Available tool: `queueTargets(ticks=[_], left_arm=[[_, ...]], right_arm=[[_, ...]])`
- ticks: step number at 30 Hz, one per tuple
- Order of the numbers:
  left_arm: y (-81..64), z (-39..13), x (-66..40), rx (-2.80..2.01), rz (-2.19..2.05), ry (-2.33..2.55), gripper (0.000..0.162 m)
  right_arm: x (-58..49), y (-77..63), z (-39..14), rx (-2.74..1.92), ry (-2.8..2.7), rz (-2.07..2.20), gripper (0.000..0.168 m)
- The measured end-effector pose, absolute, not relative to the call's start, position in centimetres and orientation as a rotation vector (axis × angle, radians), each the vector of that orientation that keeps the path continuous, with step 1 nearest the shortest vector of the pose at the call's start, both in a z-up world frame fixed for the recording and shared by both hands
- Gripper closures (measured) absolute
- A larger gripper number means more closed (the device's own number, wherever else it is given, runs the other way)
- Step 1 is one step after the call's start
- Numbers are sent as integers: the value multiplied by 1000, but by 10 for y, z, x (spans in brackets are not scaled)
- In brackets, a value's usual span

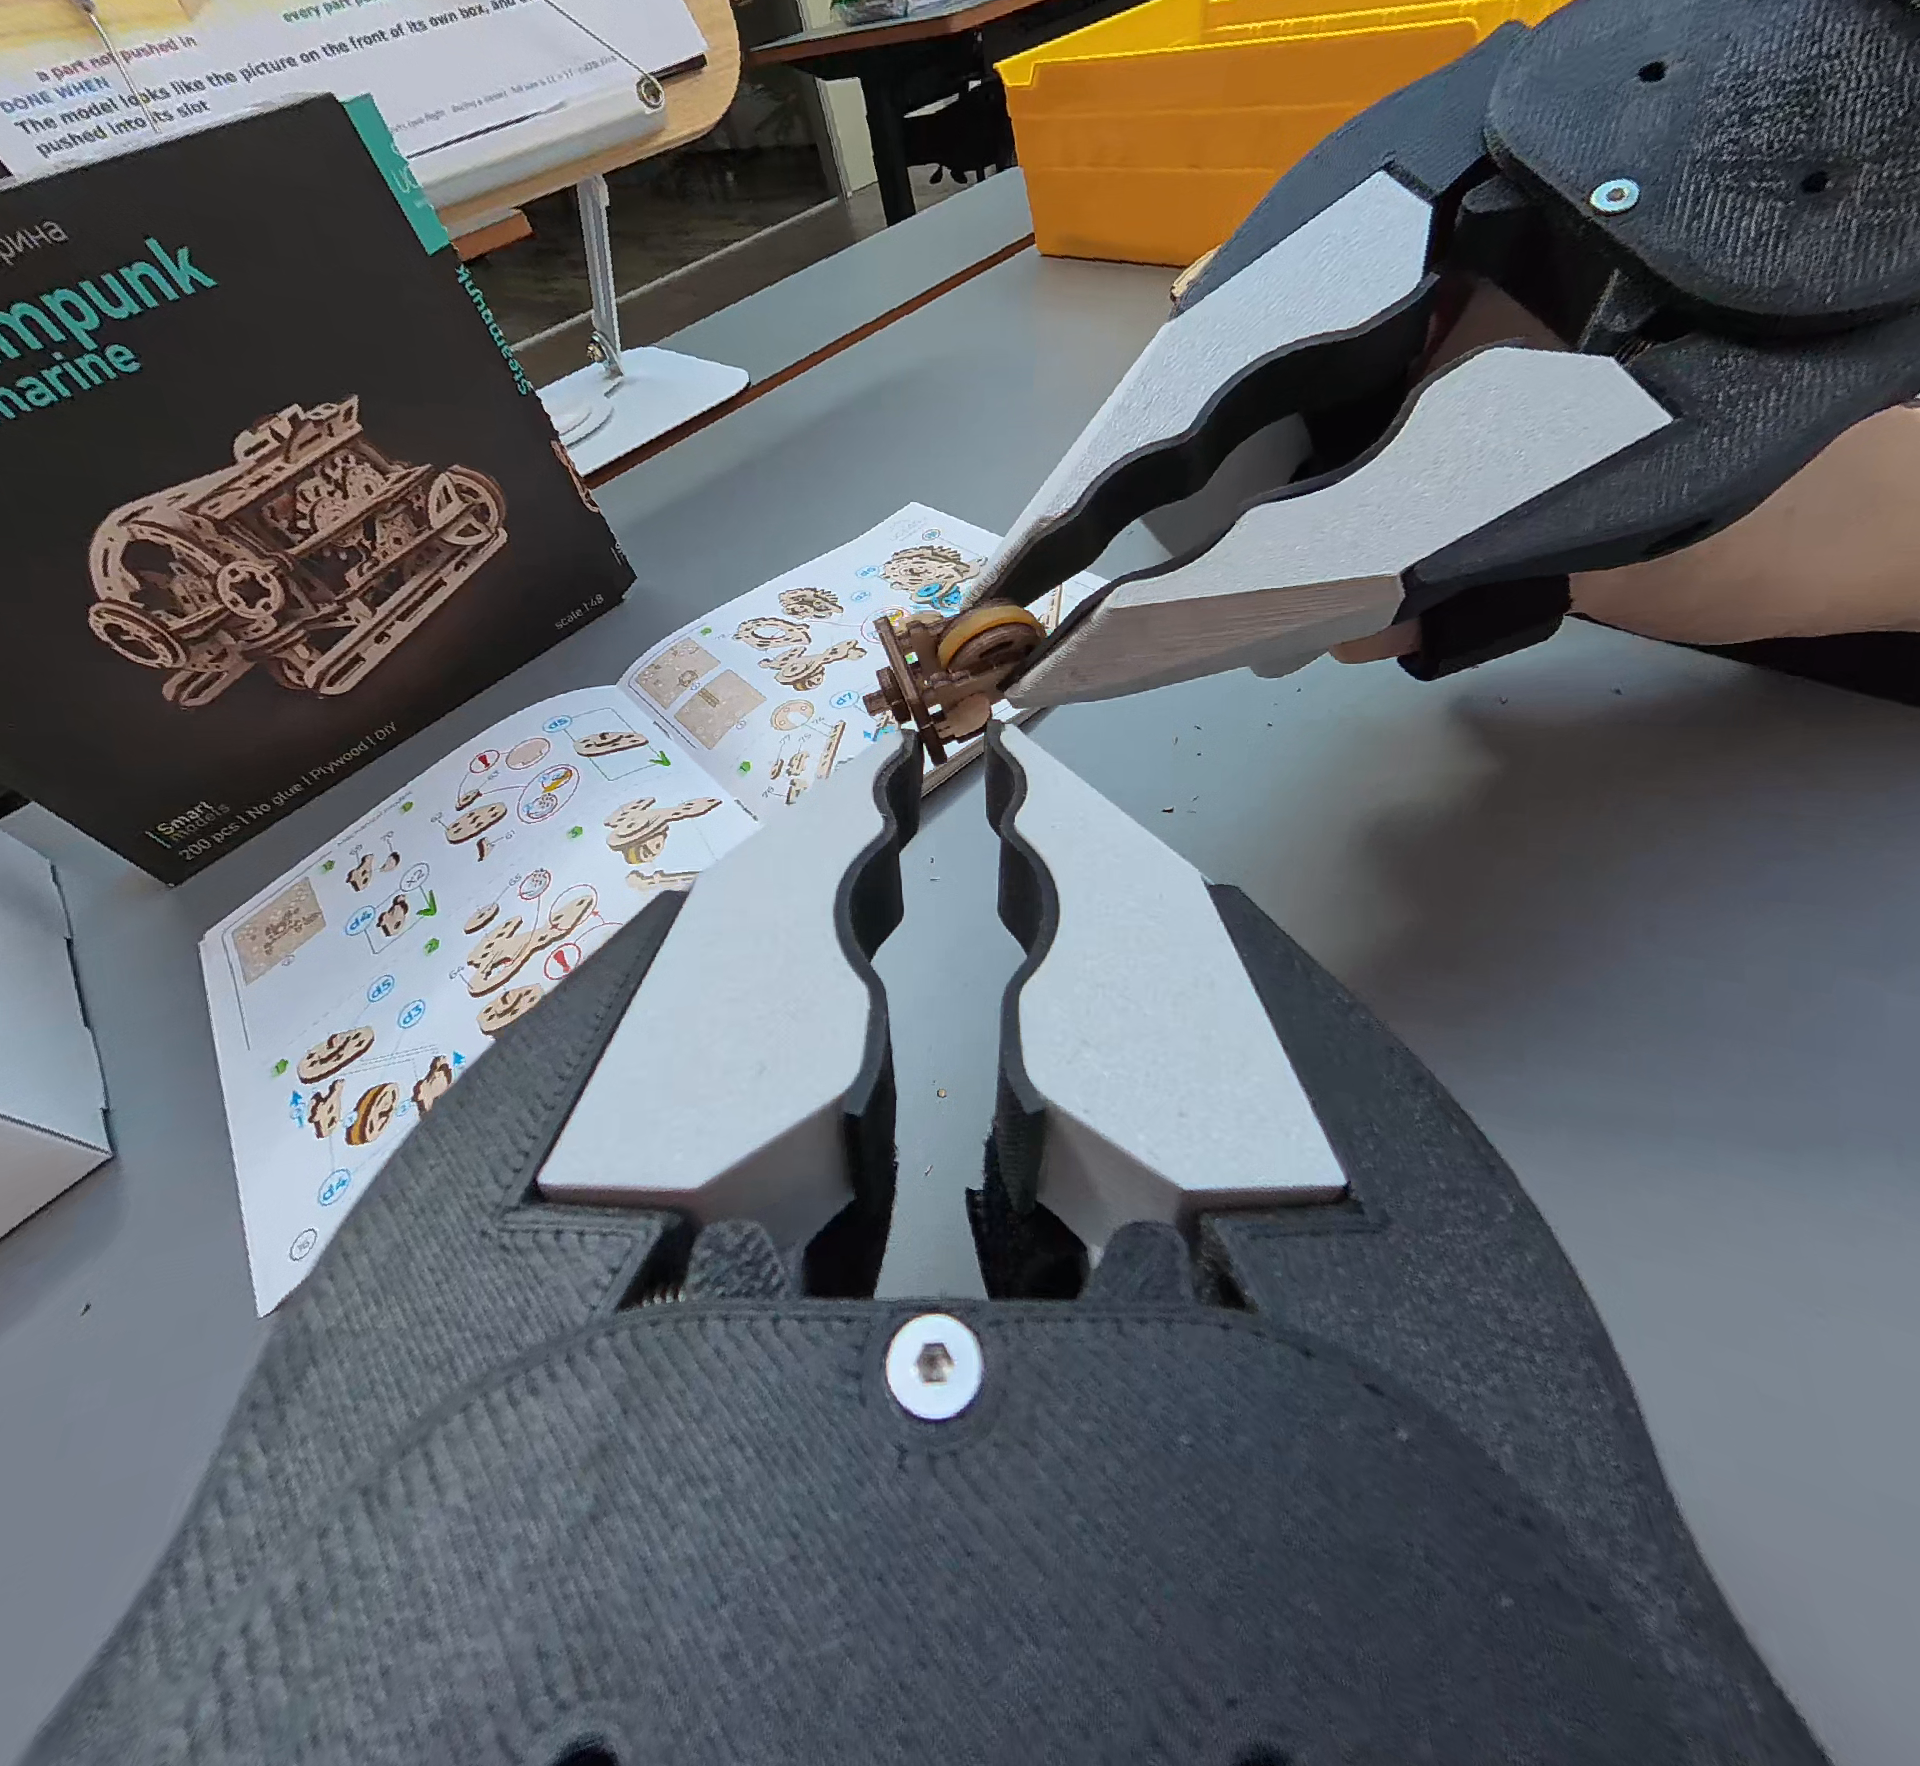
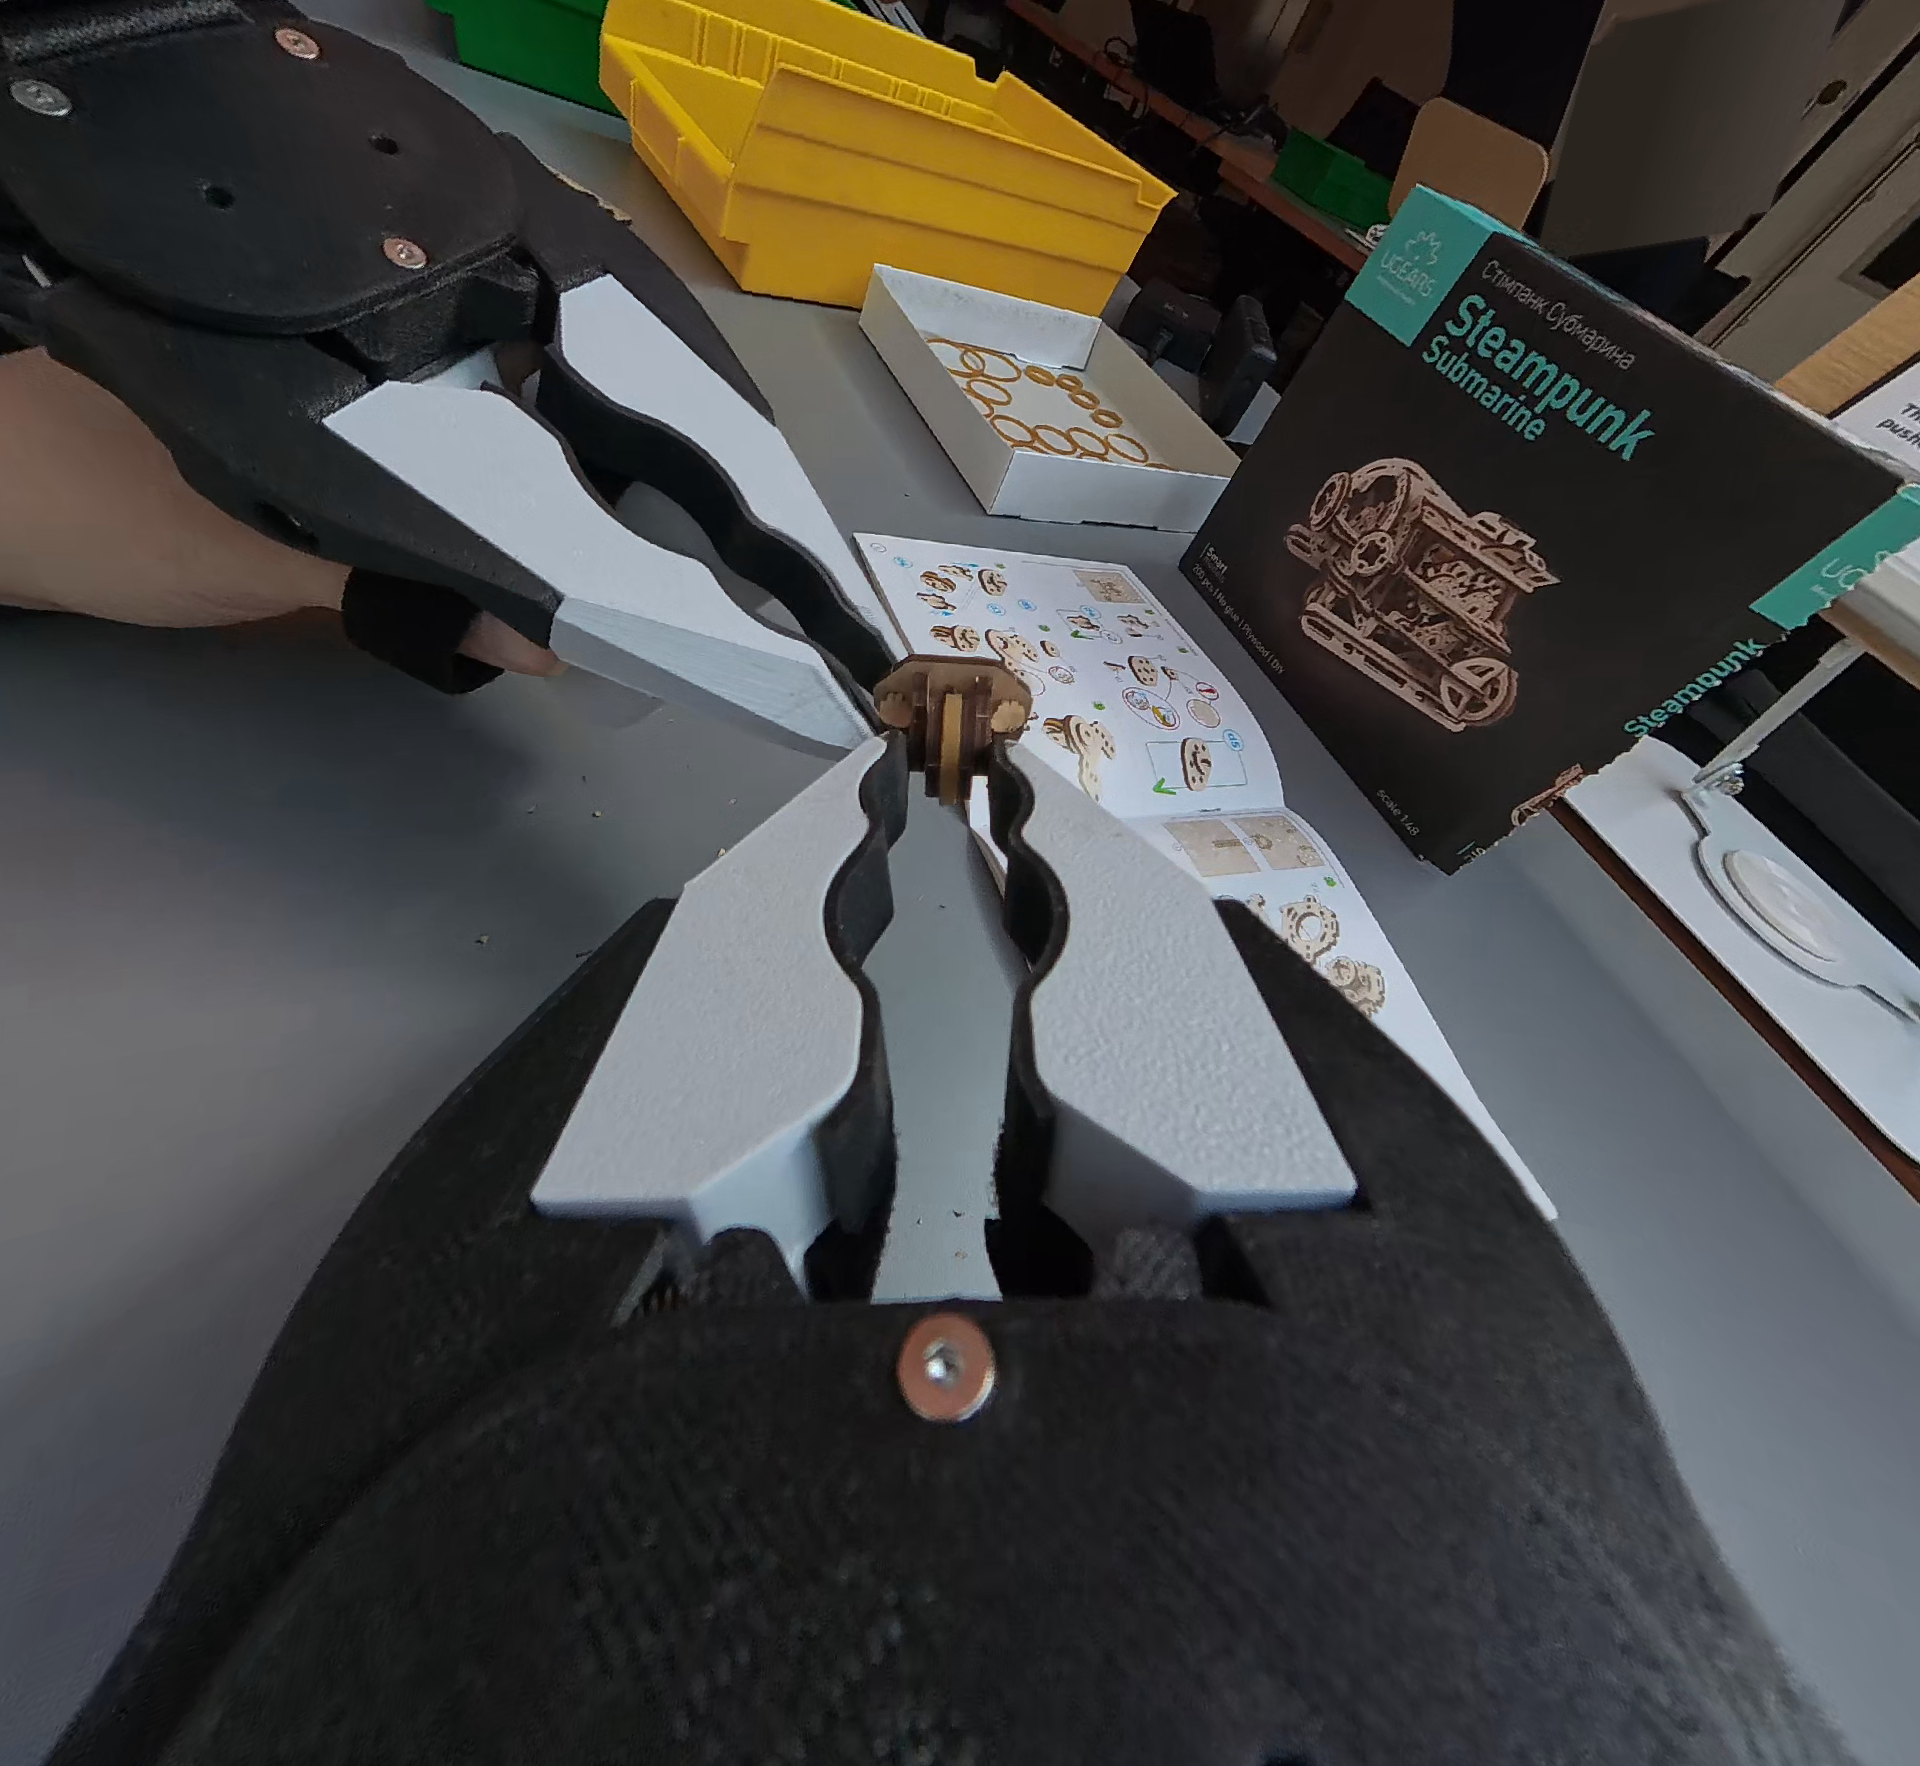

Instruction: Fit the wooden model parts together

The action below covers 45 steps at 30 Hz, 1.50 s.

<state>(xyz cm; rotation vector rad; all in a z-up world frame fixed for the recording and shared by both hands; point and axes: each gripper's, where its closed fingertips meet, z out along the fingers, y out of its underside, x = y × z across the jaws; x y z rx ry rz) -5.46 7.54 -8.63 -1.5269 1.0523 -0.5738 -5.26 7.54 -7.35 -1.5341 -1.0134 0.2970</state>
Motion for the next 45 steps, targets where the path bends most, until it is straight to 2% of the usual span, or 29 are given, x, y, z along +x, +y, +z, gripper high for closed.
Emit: queueTargets(ticks=[11, 16, 20, 31, 45], left_arm=[[75, -72, -54, -1508, -670, 975, 152], [77, -75, -58, -1457, -532, 1029, 153], [76, -73, -58, -1441, -527, 1030, 152], [75, -51, -54, -1440, -741, 863, 151], [73, -41, -49, -1400, -705, 846, 150]], right_arm=[[-53, 75, -60, -1460, -970, 263, 155], [-55, 73, -66, -1497, -981, 373, 151], [-54, 74, -65, -1519, -958, 419, 155], [-51, 72, -41, -1419, -880, 336, 155], [-47, 72, -34, -1380, -858, 297, 155]])
